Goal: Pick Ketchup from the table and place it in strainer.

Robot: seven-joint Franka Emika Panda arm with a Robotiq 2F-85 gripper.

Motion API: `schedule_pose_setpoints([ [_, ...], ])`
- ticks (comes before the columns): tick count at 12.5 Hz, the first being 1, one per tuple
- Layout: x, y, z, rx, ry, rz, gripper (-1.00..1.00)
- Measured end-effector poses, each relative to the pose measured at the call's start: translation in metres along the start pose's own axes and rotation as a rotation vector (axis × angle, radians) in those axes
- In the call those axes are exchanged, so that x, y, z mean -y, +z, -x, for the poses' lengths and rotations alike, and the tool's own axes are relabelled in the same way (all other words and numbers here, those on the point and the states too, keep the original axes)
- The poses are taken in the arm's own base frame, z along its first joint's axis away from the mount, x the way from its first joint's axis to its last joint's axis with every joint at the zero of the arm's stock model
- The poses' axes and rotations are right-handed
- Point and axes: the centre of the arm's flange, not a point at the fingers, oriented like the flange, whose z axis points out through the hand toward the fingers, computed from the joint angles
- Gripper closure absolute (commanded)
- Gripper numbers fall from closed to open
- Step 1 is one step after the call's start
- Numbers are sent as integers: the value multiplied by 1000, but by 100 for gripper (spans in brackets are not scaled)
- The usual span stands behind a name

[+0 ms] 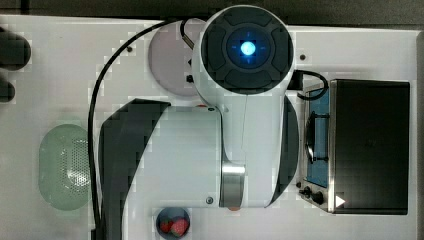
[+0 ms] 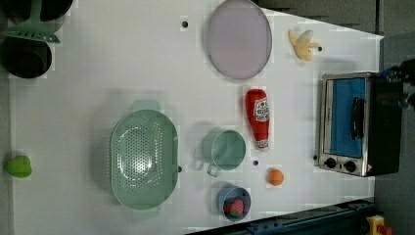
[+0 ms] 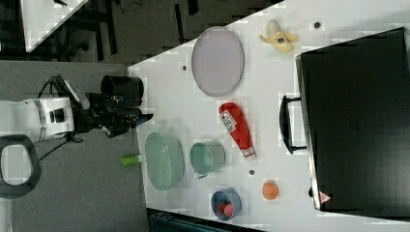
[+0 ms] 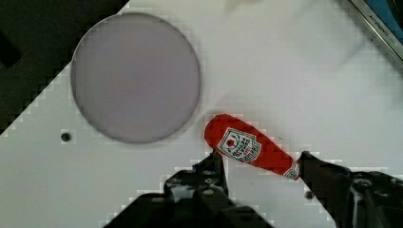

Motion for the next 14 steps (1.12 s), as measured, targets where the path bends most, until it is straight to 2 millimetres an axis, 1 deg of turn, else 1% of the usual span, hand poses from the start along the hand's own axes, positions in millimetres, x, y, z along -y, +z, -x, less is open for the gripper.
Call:
schedule_pose_setpoints([
  [1,-21,6,16,73,8,73,-59],
  [2,-46,7,33,125,24,124,-81],
  [3,-65,-4,43,131,42,128,-99],
  [4,-75,-23,46,102,55,102,-100],
  [5,-79,-40,48,63,58,67,-100],
  [6,-75,-53,48,25,49,27,-100],
  [7,-67,-55,48,5,18,0,-100],
  [8,-58,-49,46,-20,-29,-16,-100],
  [9,-49,-35,41,-32,-84,-21,-100],
  [10,-42,-14,37,-21,-148,-13,-100],
  [11,-39,15,34,6,-216,6,-100],
  [14,-36,114,31,109,-445,65,-100],
])
